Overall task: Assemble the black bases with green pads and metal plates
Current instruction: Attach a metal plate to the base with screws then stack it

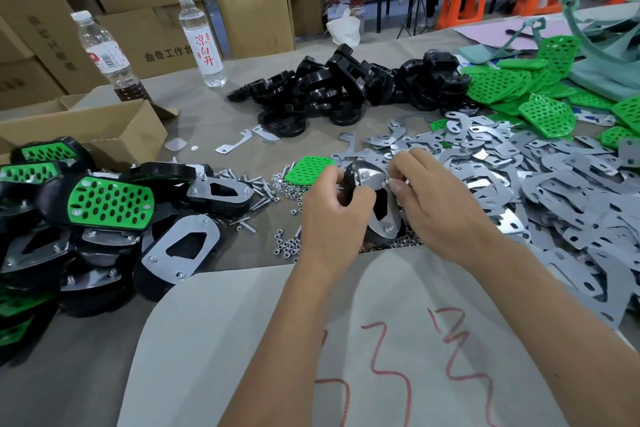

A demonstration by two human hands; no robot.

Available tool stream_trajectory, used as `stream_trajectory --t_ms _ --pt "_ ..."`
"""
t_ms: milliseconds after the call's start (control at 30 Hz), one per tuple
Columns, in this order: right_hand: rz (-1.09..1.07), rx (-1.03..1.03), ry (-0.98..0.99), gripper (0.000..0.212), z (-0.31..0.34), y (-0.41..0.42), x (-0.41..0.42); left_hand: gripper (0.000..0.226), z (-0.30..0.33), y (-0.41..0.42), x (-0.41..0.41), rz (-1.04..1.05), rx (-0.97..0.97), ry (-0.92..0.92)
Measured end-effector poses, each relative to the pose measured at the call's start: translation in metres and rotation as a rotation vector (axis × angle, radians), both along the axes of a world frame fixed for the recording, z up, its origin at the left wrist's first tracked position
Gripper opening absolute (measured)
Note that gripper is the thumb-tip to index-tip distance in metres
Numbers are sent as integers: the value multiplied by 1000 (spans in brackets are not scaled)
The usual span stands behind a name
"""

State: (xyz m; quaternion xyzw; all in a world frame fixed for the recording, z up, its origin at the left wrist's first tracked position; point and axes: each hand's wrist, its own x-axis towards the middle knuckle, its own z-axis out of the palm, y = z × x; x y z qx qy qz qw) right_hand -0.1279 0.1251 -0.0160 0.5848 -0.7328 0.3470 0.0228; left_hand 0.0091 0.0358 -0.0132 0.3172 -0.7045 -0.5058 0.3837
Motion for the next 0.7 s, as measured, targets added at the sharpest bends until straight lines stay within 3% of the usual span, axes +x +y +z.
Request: stream_trajectory --t_ms 167,333,533,700 --pt "-6 0 19 10 1 -2 1 21 1 -2 2 -14 22 10" --pt "34 17 36 8 2 -1 0 38 2 -2 1 -25 51 0" --pt "8 21 90 18 0 -3 3 40 3 -2 3 -32 62 -16" --pt "-49 -99 -69 27 2 -3 4 33 2 -2 1 24 51 -33"
